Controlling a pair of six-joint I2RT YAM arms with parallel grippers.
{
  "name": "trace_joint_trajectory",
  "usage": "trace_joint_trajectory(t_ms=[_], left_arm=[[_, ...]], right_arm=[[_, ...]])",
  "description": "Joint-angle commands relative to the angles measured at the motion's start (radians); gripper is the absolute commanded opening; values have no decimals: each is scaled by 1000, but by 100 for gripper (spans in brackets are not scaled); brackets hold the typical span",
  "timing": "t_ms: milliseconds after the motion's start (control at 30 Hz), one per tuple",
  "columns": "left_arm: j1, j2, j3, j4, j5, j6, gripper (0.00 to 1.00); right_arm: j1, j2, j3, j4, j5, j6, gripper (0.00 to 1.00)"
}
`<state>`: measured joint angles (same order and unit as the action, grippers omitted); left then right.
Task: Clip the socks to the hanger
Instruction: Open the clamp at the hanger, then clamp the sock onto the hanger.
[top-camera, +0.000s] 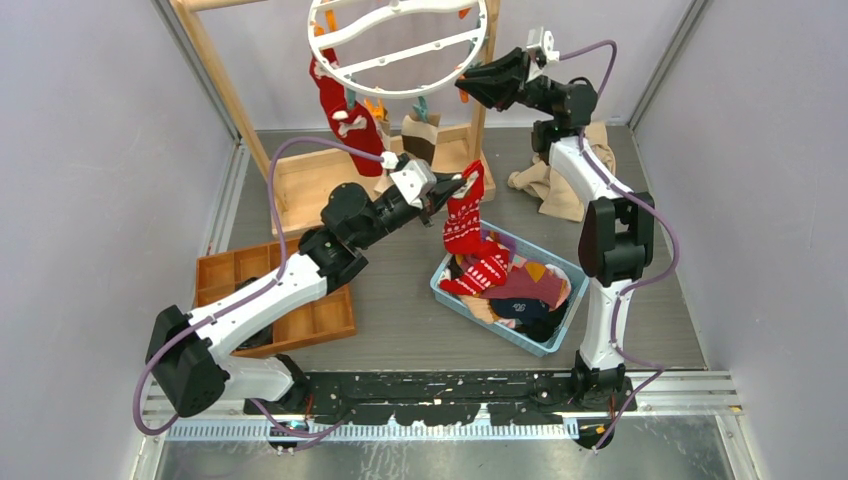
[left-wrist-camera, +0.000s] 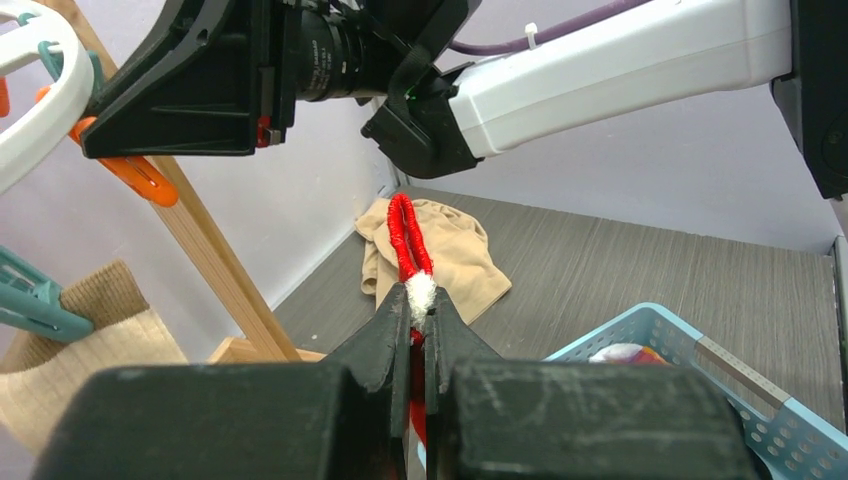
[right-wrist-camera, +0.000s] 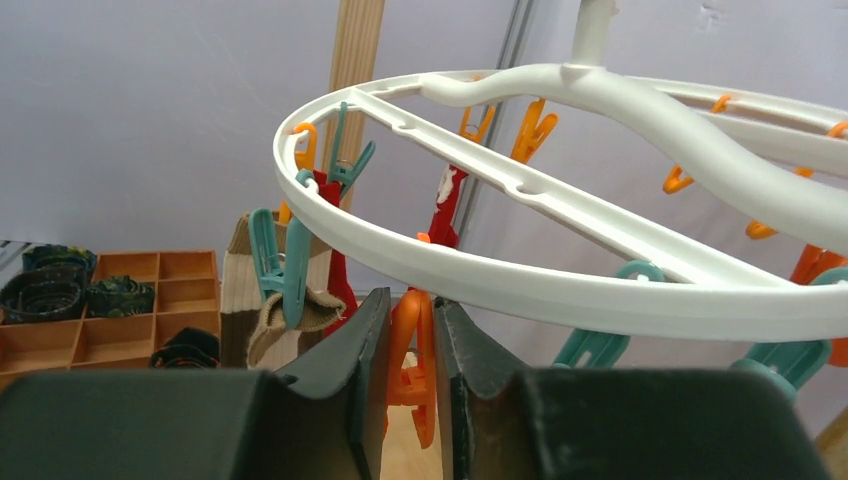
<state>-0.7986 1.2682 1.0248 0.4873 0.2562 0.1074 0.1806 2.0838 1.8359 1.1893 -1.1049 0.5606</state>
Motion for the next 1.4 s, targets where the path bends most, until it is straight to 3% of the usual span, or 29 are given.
trace_joint_trajectory(t_ms=[0, 133, 267, 433, 800, 1067, 1367], left_arm=[[-3, 8, 62, 12, -45, -11, 0], [-4, 31, 109, -49, -125, -8, 0], [-2, 48, 137, -114, -274, -12, 0], [4, 83, 153, -143, -353, 44, 0], [22, 189, 214, -37, -491, 76, 0], [22, 216, 190, 44, -548, 59, 0], [22, 249, 198, 58, -608, 36, 0]], right_arm=[[6, -72, -33, 29, 2, 18, 11], [13, -128, -93, -64, 25, -47, 6], [30, -212, -154, -307, 90, -217, 4], [53, -277, -165, -568, 164, -330, 2], [155, -389, -162, -994, 430, -543, 1], [229, -432, -163, -1112, 647, -555, 1], [263, -435, -143, -1168, 754, -538, 0]])
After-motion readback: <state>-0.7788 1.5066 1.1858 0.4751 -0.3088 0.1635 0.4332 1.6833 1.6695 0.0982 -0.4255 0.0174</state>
